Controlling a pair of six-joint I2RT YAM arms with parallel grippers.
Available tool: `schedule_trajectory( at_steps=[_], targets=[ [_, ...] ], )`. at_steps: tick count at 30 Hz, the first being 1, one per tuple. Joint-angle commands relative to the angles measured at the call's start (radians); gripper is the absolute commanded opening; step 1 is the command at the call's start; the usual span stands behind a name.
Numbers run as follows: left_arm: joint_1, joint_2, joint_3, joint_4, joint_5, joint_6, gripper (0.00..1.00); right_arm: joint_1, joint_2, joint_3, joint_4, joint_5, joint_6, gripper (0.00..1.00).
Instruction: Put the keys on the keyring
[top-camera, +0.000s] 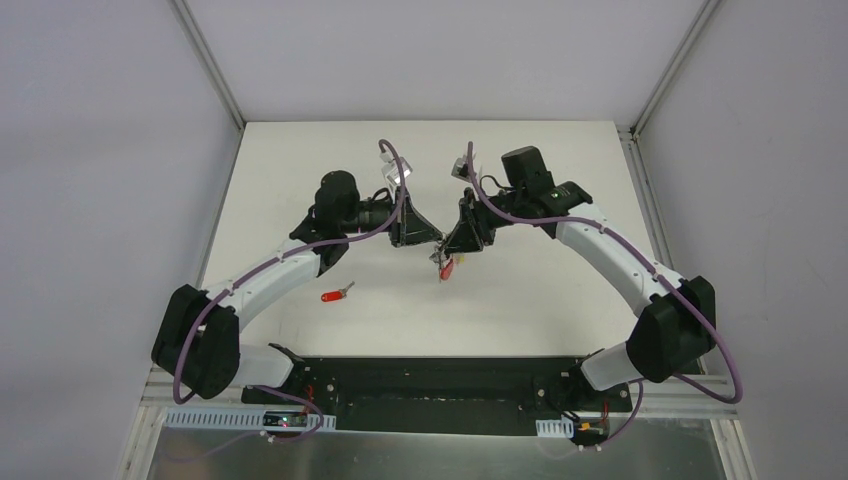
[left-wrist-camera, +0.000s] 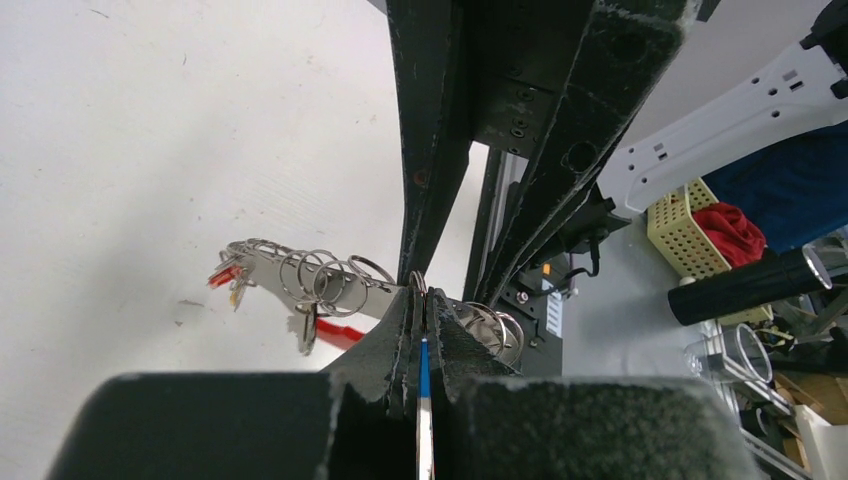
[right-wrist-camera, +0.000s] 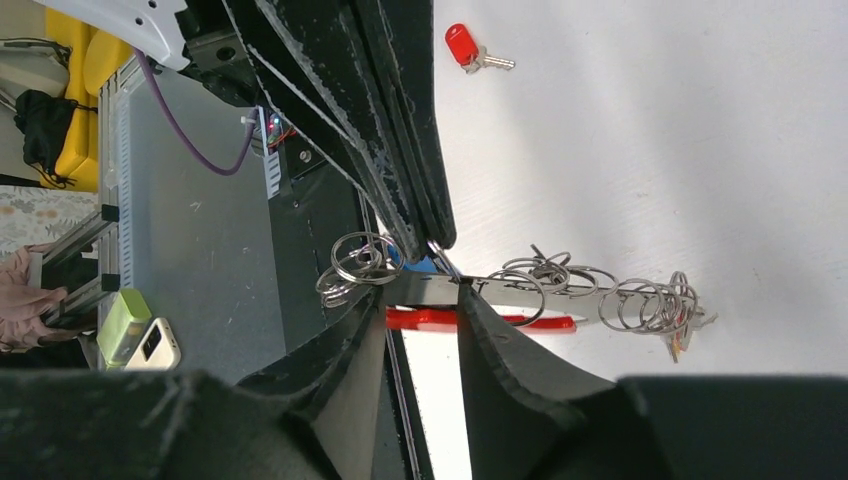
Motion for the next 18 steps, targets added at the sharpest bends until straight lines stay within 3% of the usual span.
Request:
schedule_trajectory(
  at_steps=[1,7,18],
  targets=[
    [0.006,0.001,-0.007,0.188,0.025,-0.094,0.00,0.005,-0.011,0.002,0.058,-0.035,0.032,0.34],
    [0.006,0.012,-0.030,0.296,0.061,-0.149,0.00,0.006,-0.013,-0.001,0.059,-0.038,0.022,0.34],
    [0.006,0.005,-0.055,0.351,0.116,-0.140,0.00,-0.072,-0.082,0.024,-0.012,-0.086,-0.057,0.33]
  ],
)
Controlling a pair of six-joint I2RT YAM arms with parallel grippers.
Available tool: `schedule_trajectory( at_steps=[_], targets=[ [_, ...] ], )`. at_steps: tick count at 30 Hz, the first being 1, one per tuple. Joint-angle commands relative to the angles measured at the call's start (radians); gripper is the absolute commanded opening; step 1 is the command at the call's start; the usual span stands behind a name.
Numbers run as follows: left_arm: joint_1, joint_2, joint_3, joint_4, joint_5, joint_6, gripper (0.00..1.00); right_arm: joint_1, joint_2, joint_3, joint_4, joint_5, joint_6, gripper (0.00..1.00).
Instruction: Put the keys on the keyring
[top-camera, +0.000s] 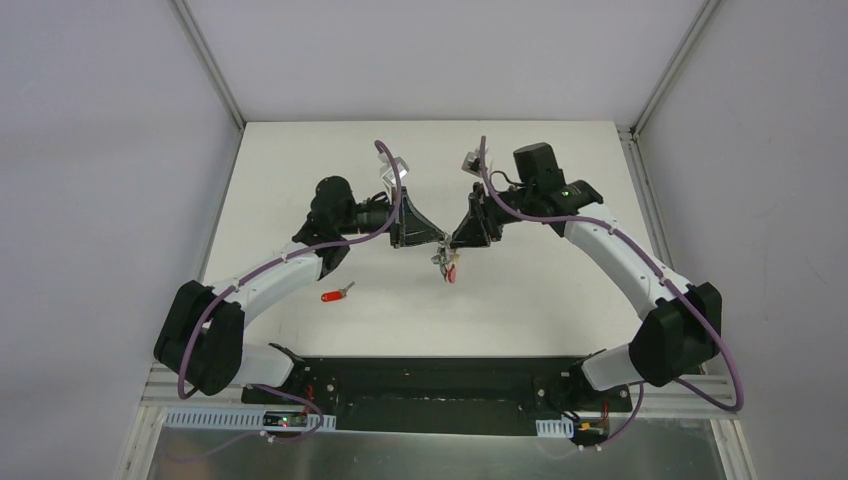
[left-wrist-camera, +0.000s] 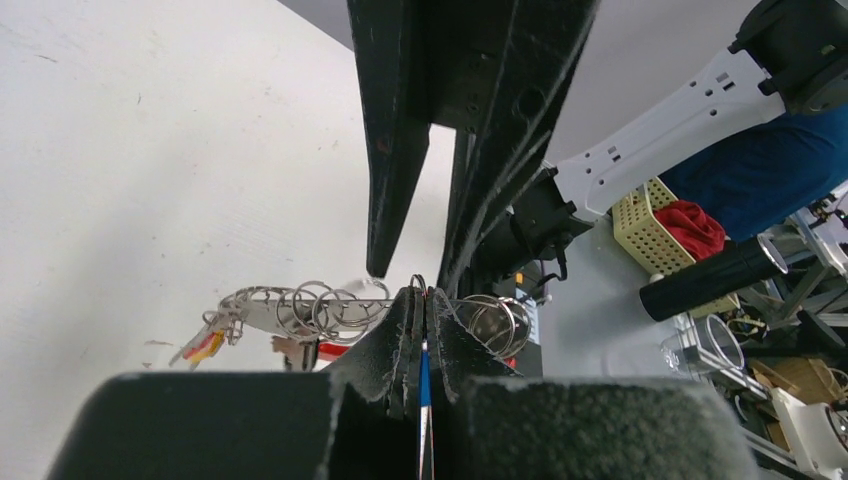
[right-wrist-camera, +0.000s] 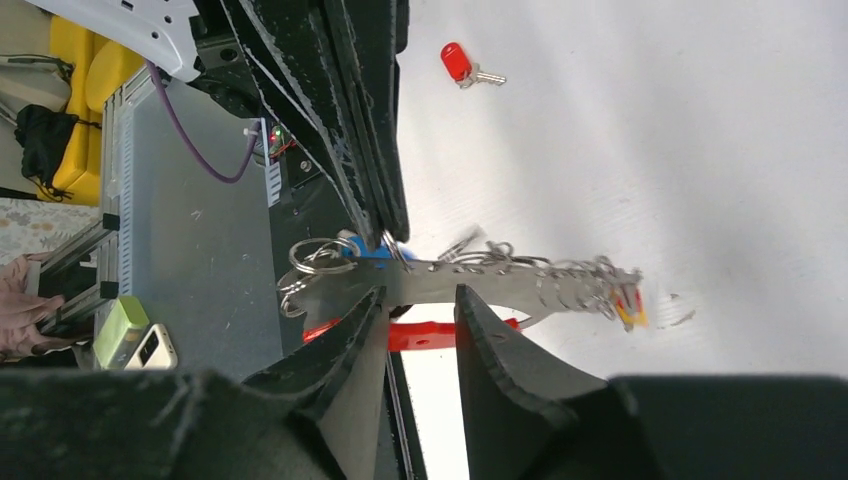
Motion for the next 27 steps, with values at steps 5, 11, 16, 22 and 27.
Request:
schedule_trajectory(
  at_steps=[5,11,16,22,27],
  targets=[
    [-0.002,-0.027,-0.010,0.158,0.079,-0.033,0.00,-0.037,-0.065,0.042,-0.031,-0.066,-0.062,0.29],
    [-0.002,-0.036,-0.012,0.153,0.078,-0.030,0.00,-0.032,-0.051,0.052,-0.018,-0.132,-0.050,0.29],
    [-0.002,-0.033,-0.008,0.139,0.076,-0.026,0.00,-0.010,-0.032,0.063,-0.011,-0.132,-0.038,0.31],
    [-0.003,-0.036,-0.006,0.122,0.077,-0.015,0.00,0.009,-0.011,0.067,-0.004,-0.102,-0.036,0.31],
    [-0.003,-0.036,-0.008,0.122,0.079,-0.012,0.00,0.023,0.006,0.066,0.001,-0.092,-0.029,0.27]
  ],
)
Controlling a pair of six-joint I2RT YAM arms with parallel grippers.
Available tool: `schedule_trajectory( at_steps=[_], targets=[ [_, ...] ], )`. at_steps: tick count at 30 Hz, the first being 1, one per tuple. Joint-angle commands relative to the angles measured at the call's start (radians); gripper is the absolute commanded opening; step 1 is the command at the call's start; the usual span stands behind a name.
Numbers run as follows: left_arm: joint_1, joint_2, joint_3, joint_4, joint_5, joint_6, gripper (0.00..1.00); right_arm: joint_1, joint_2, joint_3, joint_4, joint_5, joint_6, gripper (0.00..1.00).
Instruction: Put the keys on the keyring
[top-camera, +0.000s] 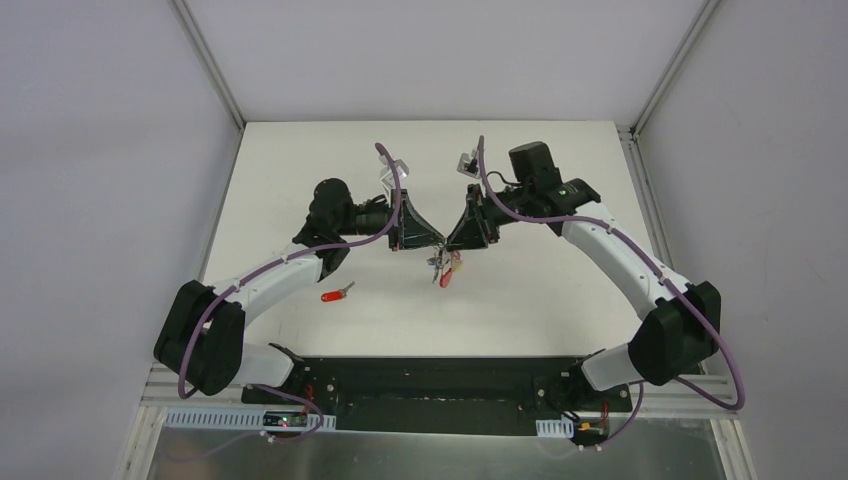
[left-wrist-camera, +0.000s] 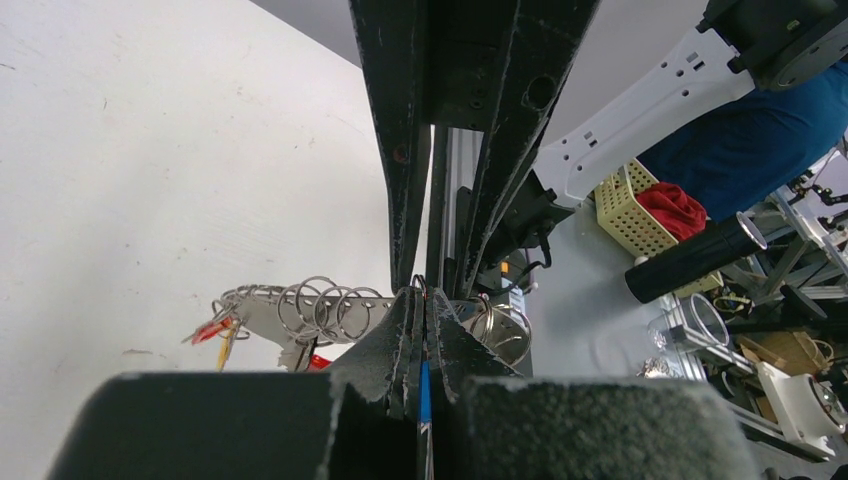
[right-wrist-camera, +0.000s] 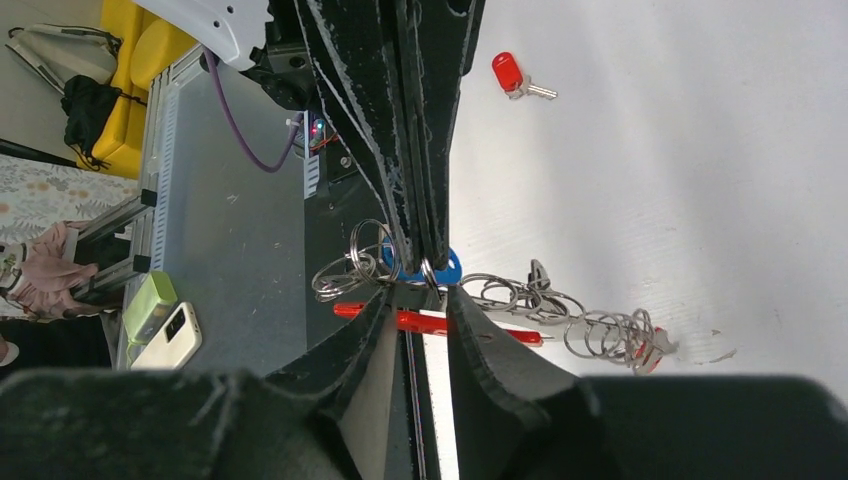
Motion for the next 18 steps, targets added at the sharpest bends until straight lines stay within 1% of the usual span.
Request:
schedule_trajectory(
  at_steps=[1,3,8,13,16,18],
  targets=[
    [-0.003,-0.036,0.009,0.059,0.018,0.014,0.00,0.017,0.016,0.039,0.023,-0.008,-0.002,0.25],
    [-0.003,-0.036,0.008,0.060,0.018,0.014,0.00,0.021,0.020,0.037,0.023,-0.006,-0.004,0.21],
    [-0.003,-0.039,0.006,0.052,0.022,0.022,0.00,0.024,0.024,0.043,0.026,-0.001,0.000,0.16],
    [-0.004,-0.040,0.006,0.040,0.025,0.033,0.00,0.023,0.023,0.048,0.031,0.005,0.006,0.08],
    [-0.003,-0.044,0.008,0.012,0.024,0.051,0.00,0.024,0.020,0.048,0.031,0.025,0.006,0.02],
    [-0.003,-0.048,0.011,-0.014,0.016,0.066,0.00,0.020,0.007,0.044,0.023,0.050,-0.007,0.01]
  ],
)
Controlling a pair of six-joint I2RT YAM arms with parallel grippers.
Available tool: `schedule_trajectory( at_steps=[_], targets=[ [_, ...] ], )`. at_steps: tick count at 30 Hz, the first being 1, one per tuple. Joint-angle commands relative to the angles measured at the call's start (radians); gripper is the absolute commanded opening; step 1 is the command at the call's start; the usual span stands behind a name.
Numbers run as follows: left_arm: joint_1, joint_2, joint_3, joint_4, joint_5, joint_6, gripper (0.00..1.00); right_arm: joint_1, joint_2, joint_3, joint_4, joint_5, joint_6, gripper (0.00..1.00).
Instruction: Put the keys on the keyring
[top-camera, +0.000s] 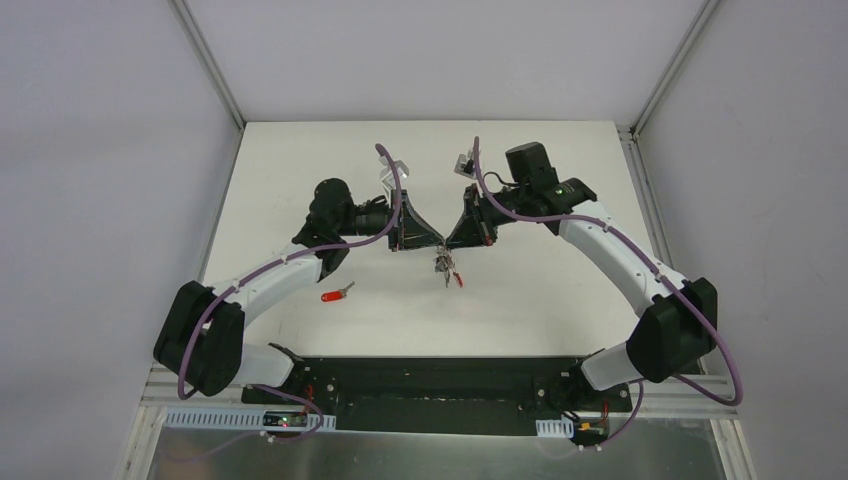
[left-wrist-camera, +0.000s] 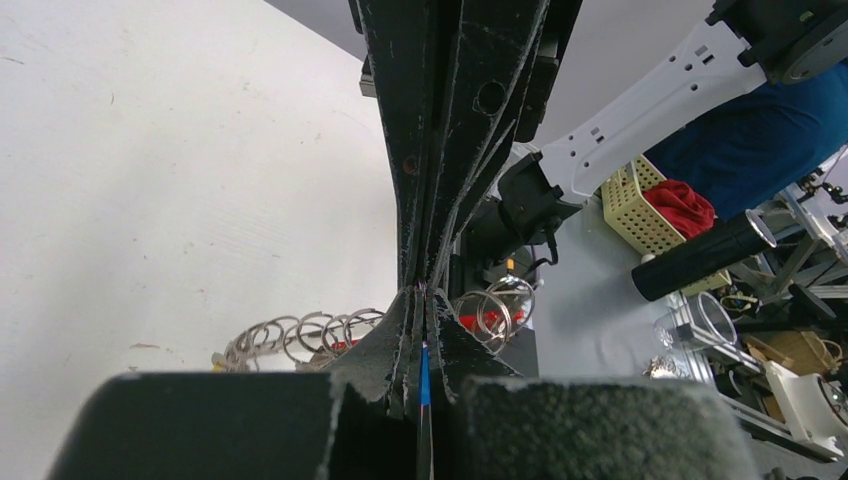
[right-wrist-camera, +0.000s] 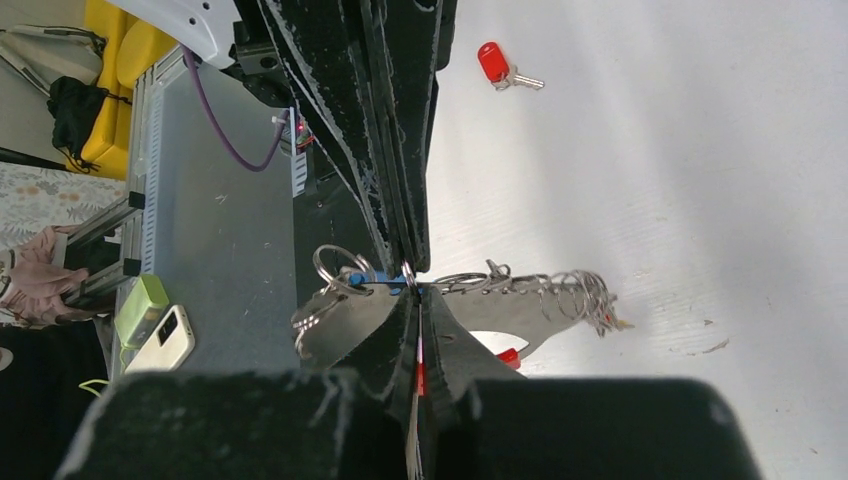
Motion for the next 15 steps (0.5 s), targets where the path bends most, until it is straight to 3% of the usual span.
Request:
schedule_trajectory(
  at_steps=[1,10,13,15],
  targets=[
    [-0.003,-0.048,0.016,-0.016,0.012,0.055,0.00,0.008,-0.023,0.038,0.017,0.035,-0.021,0.01],
    [-0.002,-0.045,0.091,-0.273,-0.080,0.130,0.00,-0.059,-0.086,0.011,0.025,0.112,-0.009,0.01],
    [-0.002,-0.049,0.116,-0.378,-0.119,0.166,0.00,-0.072,-0.098,0.007,0.031,0.141,0.005,0.07],
    [-0.002,-0.055,0.138,-0.451,-0.148,0.199,0.00,-0.081,-0.104,0.008,0.034,0.155,0.013,0.19]
  ],
)
